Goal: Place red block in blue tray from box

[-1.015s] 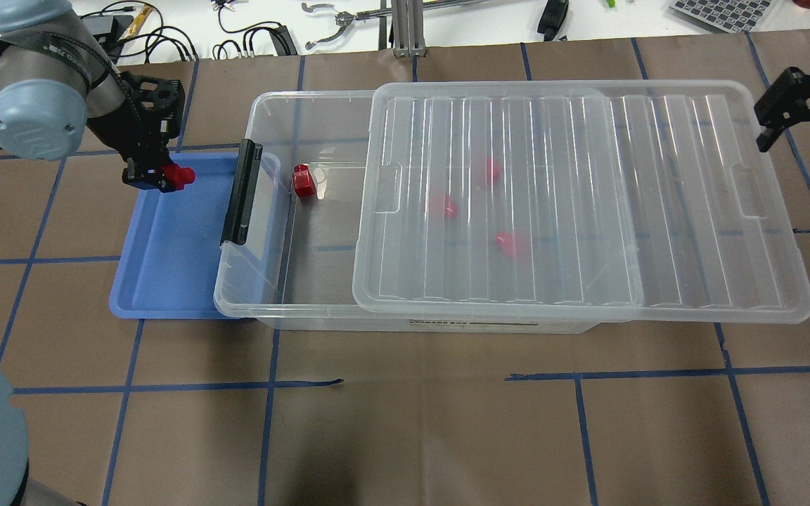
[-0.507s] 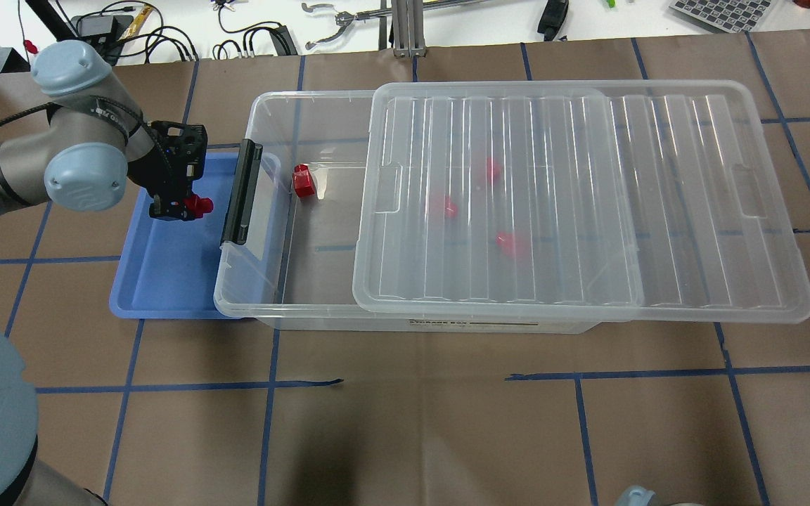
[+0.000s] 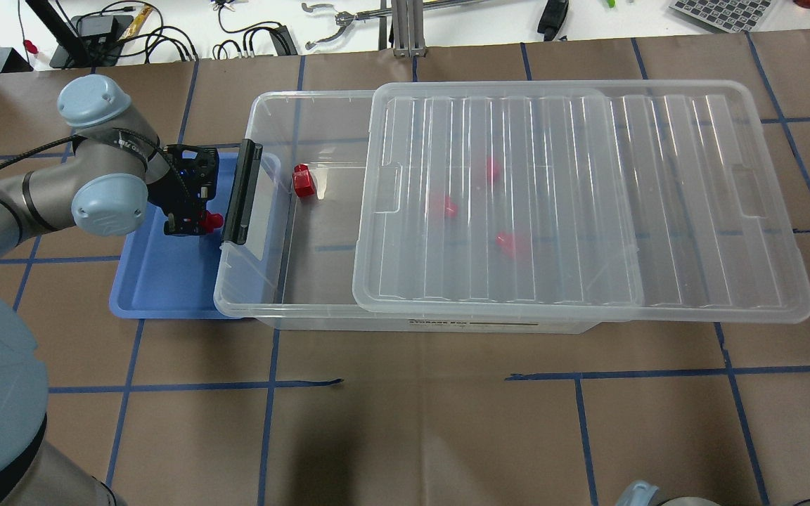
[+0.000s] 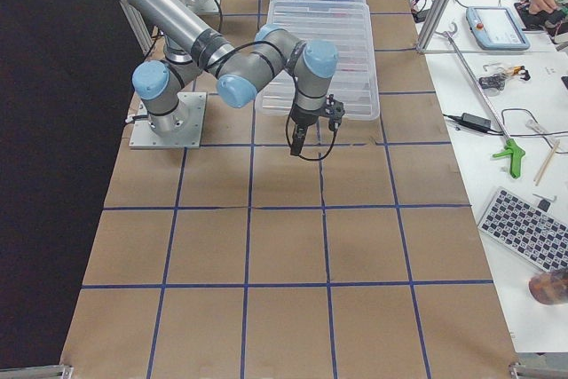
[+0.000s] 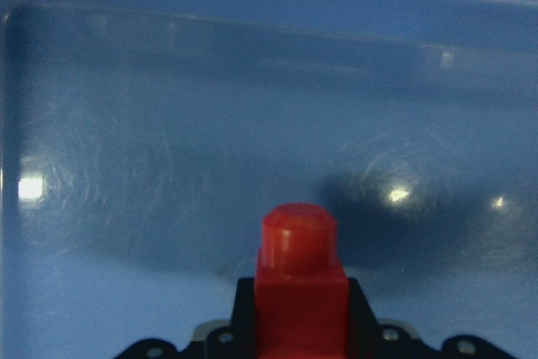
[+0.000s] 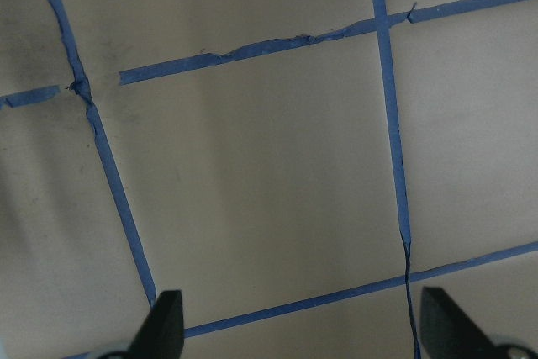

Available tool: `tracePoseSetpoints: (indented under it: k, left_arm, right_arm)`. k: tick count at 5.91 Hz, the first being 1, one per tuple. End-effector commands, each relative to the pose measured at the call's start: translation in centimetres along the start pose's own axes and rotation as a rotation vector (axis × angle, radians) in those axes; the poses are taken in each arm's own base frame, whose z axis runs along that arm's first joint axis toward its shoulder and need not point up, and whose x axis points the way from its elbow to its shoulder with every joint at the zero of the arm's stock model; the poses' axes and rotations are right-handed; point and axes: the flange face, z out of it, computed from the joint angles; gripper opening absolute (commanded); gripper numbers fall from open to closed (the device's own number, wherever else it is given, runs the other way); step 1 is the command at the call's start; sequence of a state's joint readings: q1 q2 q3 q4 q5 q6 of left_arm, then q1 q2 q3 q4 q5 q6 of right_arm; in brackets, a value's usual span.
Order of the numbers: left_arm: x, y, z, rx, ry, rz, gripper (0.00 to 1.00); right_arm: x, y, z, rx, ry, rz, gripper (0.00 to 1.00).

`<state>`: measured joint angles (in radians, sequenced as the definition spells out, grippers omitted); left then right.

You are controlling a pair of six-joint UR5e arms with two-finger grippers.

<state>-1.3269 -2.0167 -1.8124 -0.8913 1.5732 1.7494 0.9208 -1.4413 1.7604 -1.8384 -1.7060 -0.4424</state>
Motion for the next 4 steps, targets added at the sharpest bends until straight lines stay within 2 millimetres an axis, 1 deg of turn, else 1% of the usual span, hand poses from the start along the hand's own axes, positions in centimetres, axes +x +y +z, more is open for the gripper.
tracePoseSetpoints:
  k: [1, 2, 3, 4]
  left_arm:
    - [-0.2, -0.1, -0.4, 0.001, -0.008, -0.004, 0.88]
    - [-0.6, 0.0, -1.8, -0.003, -0.024, -0.008, 0.91]
    - [-0.9, -0.1, -5.0, -0.009, -0.064, -0.030, 0.91]
    - [-1.6, -0.5, -8.5, 0.000, -0.009, -0.072, 0.91]
  right_arm:
    - [-1.7, -0.5, 0.1, 0.040, -0.090, 0.010, 1.00]
    - [-2.5, -0.5, -0.2, 0.052, -0.117, 0.036, 1.00]
    - [-4.4, -0.8, -0.5, 0.054, -0.114, 0.001, 1.00]
    - [-4.8, -1.0, 0.0, 0.044, -0.117, -0.007, 1.00]
